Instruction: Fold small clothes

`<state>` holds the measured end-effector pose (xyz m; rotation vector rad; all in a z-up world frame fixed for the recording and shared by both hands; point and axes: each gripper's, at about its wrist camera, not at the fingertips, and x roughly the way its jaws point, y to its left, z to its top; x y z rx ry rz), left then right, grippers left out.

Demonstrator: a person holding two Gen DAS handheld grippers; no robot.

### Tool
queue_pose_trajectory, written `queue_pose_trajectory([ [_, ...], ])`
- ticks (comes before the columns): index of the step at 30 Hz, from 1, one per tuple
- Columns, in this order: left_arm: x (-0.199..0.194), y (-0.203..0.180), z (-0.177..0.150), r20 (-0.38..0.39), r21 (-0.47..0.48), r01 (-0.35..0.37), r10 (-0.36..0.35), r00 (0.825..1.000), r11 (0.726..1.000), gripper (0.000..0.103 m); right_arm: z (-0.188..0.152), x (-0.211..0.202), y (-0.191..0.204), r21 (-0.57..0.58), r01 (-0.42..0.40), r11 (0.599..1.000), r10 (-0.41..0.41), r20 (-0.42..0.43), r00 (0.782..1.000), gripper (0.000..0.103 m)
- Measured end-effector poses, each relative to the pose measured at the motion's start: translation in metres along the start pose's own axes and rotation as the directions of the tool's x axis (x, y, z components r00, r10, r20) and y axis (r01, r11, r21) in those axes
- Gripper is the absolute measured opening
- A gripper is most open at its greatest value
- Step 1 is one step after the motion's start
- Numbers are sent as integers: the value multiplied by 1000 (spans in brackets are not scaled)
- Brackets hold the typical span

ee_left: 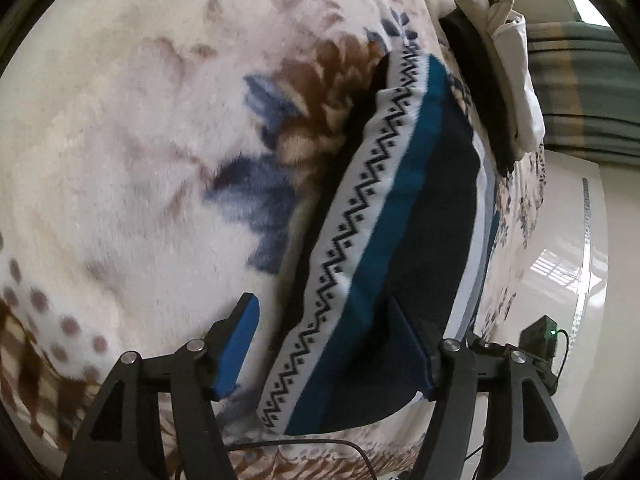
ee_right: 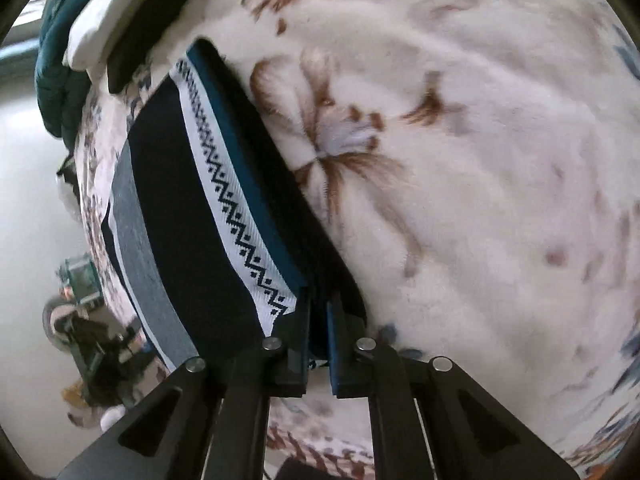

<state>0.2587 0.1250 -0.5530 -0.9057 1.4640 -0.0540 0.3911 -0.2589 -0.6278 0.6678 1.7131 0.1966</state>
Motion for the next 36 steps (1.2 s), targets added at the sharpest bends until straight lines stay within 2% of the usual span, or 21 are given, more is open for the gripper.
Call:
queue_pose_trajectory([
  [4,0,-5,2,-7,26,6,-6,1000,1000,64,-3,-21,-11,70,78,994,-84,89,992,6],
  [5,1,-6,4,-11,28,11,-10,1000,1000,64,-1,-20,-13,74,110,991,-117,93,989,7],
  [7,0,-8,6,-12,28,11,-11,1000,1000,64,2,-10,-18,90,126,988,-131,46,990,10],
  [10,-2,-12,5,-3,33,27,-26,1000,999,64,2,-9,-22,121,89,989,-93,26,995,31],
  [12,-2,-11,1,-2,27,49,-49,999,998,64,1,-16,-24,118,66,991,-70,31,997,54],
  [15,7,-4,-6,-10,2,96,-96,995,995,64,-5,-14,-32,136,13,991,-15,14,1000,64],
  [17,18,-4,-8,-19,-6,115,-115,993,993,64,-9,4,-42,153,-46,987,53,-43,998,63],
  [19,22,-5,-7,-7,-2,121,-121,993,993,64,-13,12,-46,176,-71,982,82,-55,995,28],
  [20,23,-5,-4,-5,-5,119,-119,993,993,64,-14,11,-44,178,-91,980,99,-36,994,17],
  [22,22,-5,-1,-1,-14,128,-128,992,992,64,-14,4,-37,147,-56,988,58,-10,998,13],
  [23,21,-4,1,1,-17,131,-131,991,991,64,-14,1,-37,126,-12,992,11,6,1000,13],
  [25,18,-4,4,0,-13,129,-129,992,992,64,-13,5,-37,70,18,997,-16,-29,999,15],
  [27,14,-7,7,3,7,126,-126,992,992,65,-10,4,-31,21,5,1000,-3,-80,997,28],
  [28,13,-9,9,4,20,138,-138,990,990,71,-7,-1,-28,-12,-20,1000,18,-98,995,37],
  [29,12,-12,13,10,41,150,-150,989,988,75,-3,-6,-22,-36,-35,999,31,-96,995,59],
  [30,14,-14,17,16,51,159,-160,987,986,75,2,-13,-20,-53,-41,998,37,-80,996,74],
  [32,25,-15,27,14,69,191,-192,981,979,77,18,-21,-20,-90,-95,991,93,-35,995,76],
  [34,36,-14,37,-5,73,217,-218,976,973,77,38,-12,-20,-99,-160,982,155,-57,986,76],
  [36,48,-13,49,-24,58,282,-281,959,958,82,59,12,-18,-122,-249,961,235,-117,965,77],
])
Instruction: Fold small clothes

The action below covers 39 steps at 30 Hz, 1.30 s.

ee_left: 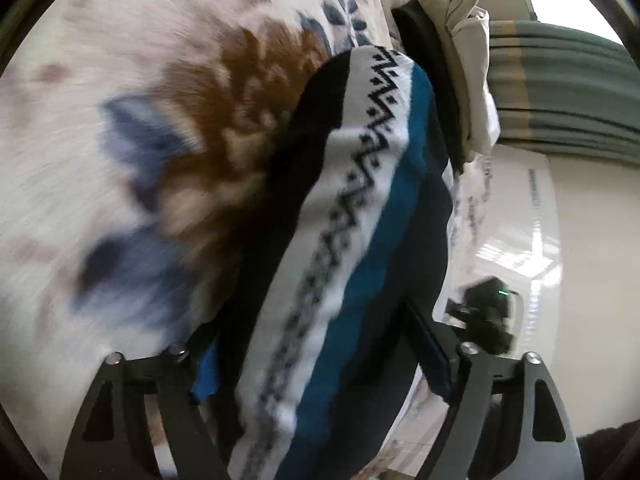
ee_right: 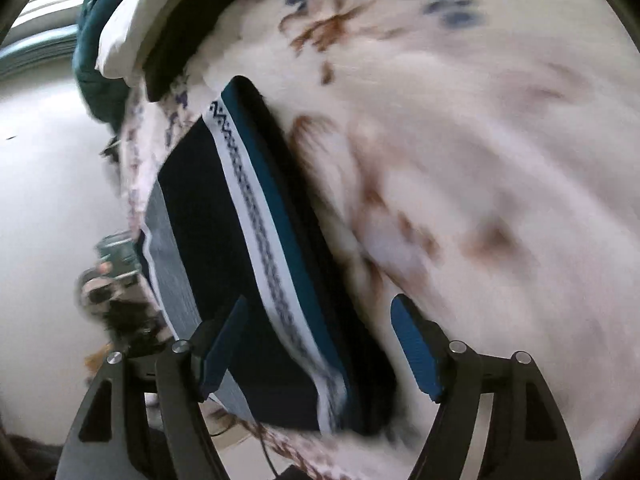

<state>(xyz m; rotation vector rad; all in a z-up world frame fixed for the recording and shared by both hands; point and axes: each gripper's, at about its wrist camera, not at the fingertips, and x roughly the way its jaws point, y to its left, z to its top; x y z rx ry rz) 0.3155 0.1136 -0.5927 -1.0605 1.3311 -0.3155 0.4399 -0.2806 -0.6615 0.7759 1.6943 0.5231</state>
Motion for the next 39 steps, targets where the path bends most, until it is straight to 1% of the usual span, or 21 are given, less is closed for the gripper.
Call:
queue_pose_trajectory([
  [1,1,2,4,0,-2,16,-16,1000,1000,84,10,8,-1,-21,-18,1000,18,-23,1000,78],
  [3,9,1,13,-6,0,46,-46,999,999,86,26,27,5,-69,-72,995,67,-80,995,90],
  [4,11,-1,16,-9,6,58,-58,998,998,86,29,29,11,-94,-109,990,100,-96,990,90],
  [7,15,-4,20,-20,29,76,-75,997,997,86,29,38,28,-141,-171,975,149,-155,977,90],
  [9,20,-10,24,-20,43,88,-87,996,995,86,26,48,38,-156,-219,963,186,-201,962,89],
  [10,21,-12,25,-16,43,96,-95,995,994,84,24,54,43,-165,-225,960,187,-216,958,88],
  [11,20,-15,26,-5,47,112,-111,994,993,72,22,63,50,-180,-224,958,180,-231,956,87],
  [13,19,-20,25,-2,58,73,-73,997,996,45,14,71,55,-202,-216,955,165,-240,957,74],
  [14,17,-23,26,4,53,65,-65,998,996,37,15,77,62,-209,-212,955,160,-240,957,59],
  [15,16,-25,25,8,48,61,-62,998,997,33,13,77,63,-199,-218,955,171,-232,958,49],
  [16,16,-29,29,6,41,58,-58,998,997,31,11,74,62,-181,-222,958,182,-214,960,47],
  [17,14,-33,31,4,33,63,-63,998,997,30,7,72,66,-185,-221,958,184,-200,962,42],
  [19,8,-45,34,-4,50,60,-60,998,997,29,4,67,76,-197,-210,958,176,-175,969,38],
  [22,1,-80,48,-17,88,86,-85,996,992,29,-5,42,90,-210,-197,958,174,-125,977,35],
  [24,-4,-113,67,-26,138,96,-93,995,986,29,-7,19,98,-207,-204,957,189,-88,978,34],
  [27,-4,-160,97,-31,211,101,-97,995,972,29,15,-29,112,-214,-212,953,214,-16,977,34],
  [30,6,-221,149,-36,293,108,-101,994,950,29,40,-72,139,-233,-196,952,217,69,974,34],
  [34,31,-274,219,-46,355,99,-88,995,930,29,99,-121,174,-247,-152,957,197,172,965,34],
  [35,42,-290,245,-47,371,91,-79,996,924,29,118,-131,180,-245,-143,959,193,193,962,34],
  [37,59,-303,285,-56,383,83,-66,996,920,30,150,-143,189,-240,-122,963,178,226,958,34],
  [39,78,-309,315,-62,385,56,-35,997,921,31,191,-149,194,-211,-106,972,160,253,954,34],
])
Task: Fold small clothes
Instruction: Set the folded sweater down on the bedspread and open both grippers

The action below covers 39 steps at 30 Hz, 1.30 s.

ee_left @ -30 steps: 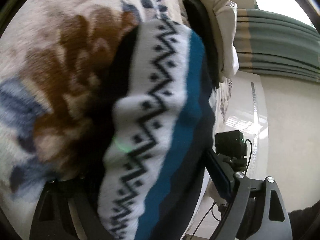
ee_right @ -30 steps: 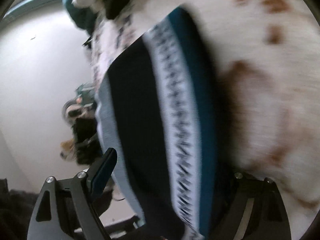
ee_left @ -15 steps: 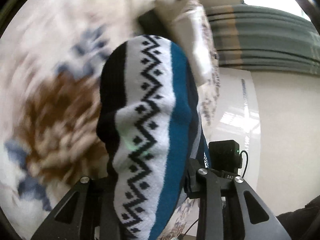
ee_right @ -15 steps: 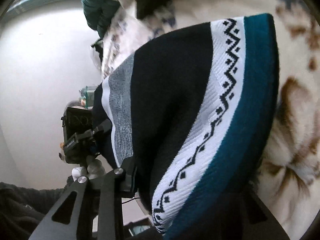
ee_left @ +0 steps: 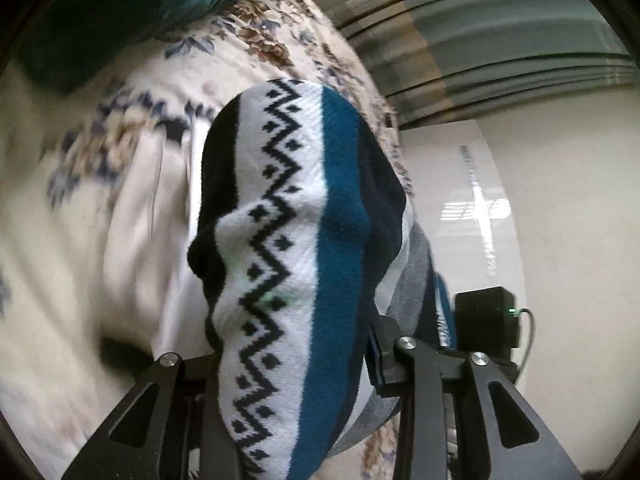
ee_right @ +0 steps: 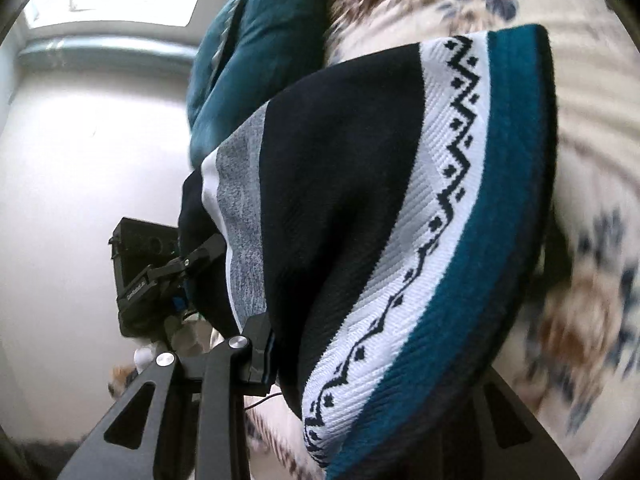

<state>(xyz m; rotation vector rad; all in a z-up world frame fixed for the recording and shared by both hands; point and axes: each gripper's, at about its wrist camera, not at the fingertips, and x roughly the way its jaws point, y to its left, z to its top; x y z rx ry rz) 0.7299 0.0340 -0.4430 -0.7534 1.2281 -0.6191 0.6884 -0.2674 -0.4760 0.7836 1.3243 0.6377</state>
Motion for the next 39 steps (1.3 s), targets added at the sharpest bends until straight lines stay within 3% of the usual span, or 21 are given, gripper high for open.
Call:
queue_pose_trajectory([
  [3,38,15,39,-55,9,-125,125,991,992,33,48,16,-6,7,73,997,-73,11,997,34],
  [5,44,35,45,-93,12,-182,182,979,983,38,73,29,-17,21,126,992,-126,-7,992,34],
  [8,50,36,50,-104,26,-206,208,973,978,39,91,46,-36,48,185,982,-183,-33,982,36],
  [10,51,27,56,-88,59,-232,237,968,971,40,95,45,-37,37,217,975,-216,-30,976,45],
  [13,48,8,50,-36,131,-325,332,943,937,44,95,44,-22,20,340,940,-340,0,940,64],
  [15,41,-6,39,28,182,-410,412,911,894,57,82,29,-13,-11,482,876,-481,49,875,81],
  [16,39,-12,38,61,192,-460,458,887,867,68,76,23,-8,-21,550,835,-548,74,833,85],
  [17,30,-10,29,96,198,-498,489,867,844,83,66,13,-6,-27,626,779,-620,109,777,94],
  [18,28,-12,24,119,196,-511,497,860,837,93,58,8,-2,-28,671,741,-663,132,737,103],
  [19,24,-11,20,131,190,-514,497,858,837,103,48,4,2,-25,705,709,-695,148,704,103],
  [21,16,-14,5,154,169,-557,536,830,813,103,34,-2,4,-5,747,665,-737,159,657,103],
  [23,11,-20,-10,177,157,-622,598,782,767,103,14,-6,10,15,787,617,-776,176,605,103],
  [26,3,-27,-30,165,133,-644,624,764,753,103,-7,-11,19,28,829,559,-814,211,542,103],
  [27,-1,-32,-37,169,136,-653,632,756,745,103,-15,-14,25,30,835,549,-818,222,530,103],
  [29,-14,-50,-53,200,148,-694,666,719,705,103,-29,-23,40,47,845,533,-826,246,507,103],
  [32,-34,-85,-75,247,166,-722,680,690,672,103,-57,-46,69,56,852,520,-827,285,485,103],
  [35,-58,-124,-96,302,193,-734,672,676,651,103,-88,-74,106,57,848,527,-812,327,483,103],
  [38,-90,-165,-121,354,213,-740,655,667,638,103,-121,-104,149,54,854,517,-799,388,459,103],
  [39,-102,-180,-132,374,219,-749,655,657,626,103,-131,-115,162,55,857,512,-795,408,448,103],
])
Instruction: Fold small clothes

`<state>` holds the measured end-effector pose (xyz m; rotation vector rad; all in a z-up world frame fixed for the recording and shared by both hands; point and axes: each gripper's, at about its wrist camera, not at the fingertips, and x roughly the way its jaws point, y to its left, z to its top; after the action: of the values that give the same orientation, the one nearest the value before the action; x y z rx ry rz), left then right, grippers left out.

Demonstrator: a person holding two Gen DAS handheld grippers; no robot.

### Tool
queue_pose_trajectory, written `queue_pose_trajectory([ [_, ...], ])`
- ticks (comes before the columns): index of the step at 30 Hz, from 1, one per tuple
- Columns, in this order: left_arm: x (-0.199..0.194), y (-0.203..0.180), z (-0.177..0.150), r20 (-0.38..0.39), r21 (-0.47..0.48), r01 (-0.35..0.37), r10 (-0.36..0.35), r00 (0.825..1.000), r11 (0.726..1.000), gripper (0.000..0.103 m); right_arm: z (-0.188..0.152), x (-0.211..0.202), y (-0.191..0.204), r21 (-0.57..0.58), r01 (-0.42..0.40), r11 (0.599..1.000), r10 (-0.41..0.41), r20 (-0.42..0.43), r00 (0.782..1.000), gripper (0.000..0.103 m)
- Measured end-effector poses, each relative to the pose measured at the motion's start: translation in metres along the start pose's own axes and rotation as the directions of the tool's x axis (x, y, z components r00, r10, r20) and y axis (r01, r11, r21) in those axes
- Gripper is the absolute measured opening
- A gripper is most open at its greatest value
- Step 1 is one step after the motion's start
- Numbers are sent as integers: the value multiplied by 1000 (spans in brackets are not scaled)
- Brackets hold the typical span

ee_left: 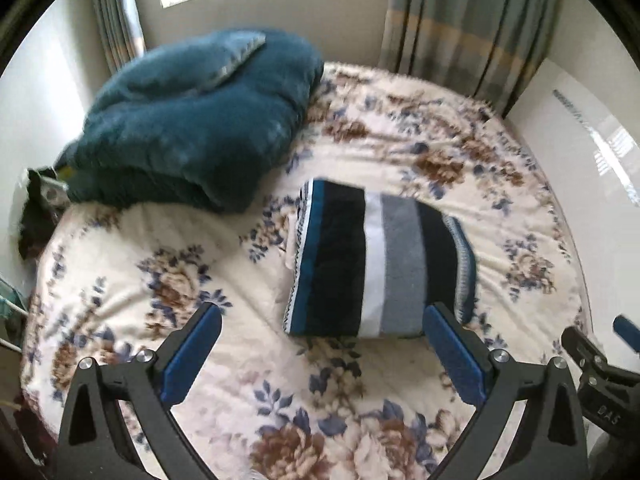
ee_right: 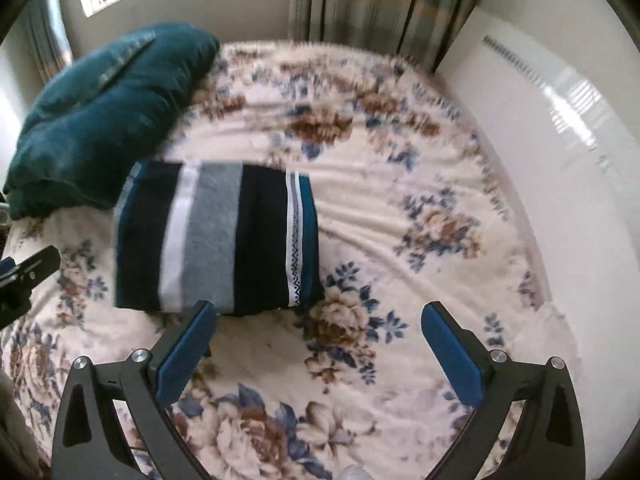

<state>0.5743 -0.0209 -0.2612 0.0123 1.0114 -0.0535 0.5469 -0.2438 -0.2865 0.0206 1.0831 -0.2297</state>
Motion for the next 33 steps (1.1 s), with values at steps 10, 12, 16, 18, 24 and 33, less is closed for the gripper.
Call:
queue_pose_trajectory([
  [10,-158,-18,-38,95,40,19,-23,995,999,103,-41,-185,-26,23,34,999,-37,169,985,103],
  [12,-181,-19,-45,107,35,33,-36,994,999,103,-53,-222,-29,21,32,999,-36,200,979,103],
  [16,-226,-20,-59,148,43,38,-44,988,998,103,-74,-280,-30,7,22,1000,-23,248,968,103],
  [18,-247,-20,-66,176,47,28,-36,984,998,103,-84,-306,-32,4,17,1000,-18,274,961,103],
  [24,-284,-20,-82,214,53,25,-36,976,998,103,-105,-366,-39,12,-11,1000,6,326,945,103],
  [33,-310,-23,-96,230,44,40,-49,972,998,103,-124,-412,-44,4,-32,999,29,367,930,103],
])
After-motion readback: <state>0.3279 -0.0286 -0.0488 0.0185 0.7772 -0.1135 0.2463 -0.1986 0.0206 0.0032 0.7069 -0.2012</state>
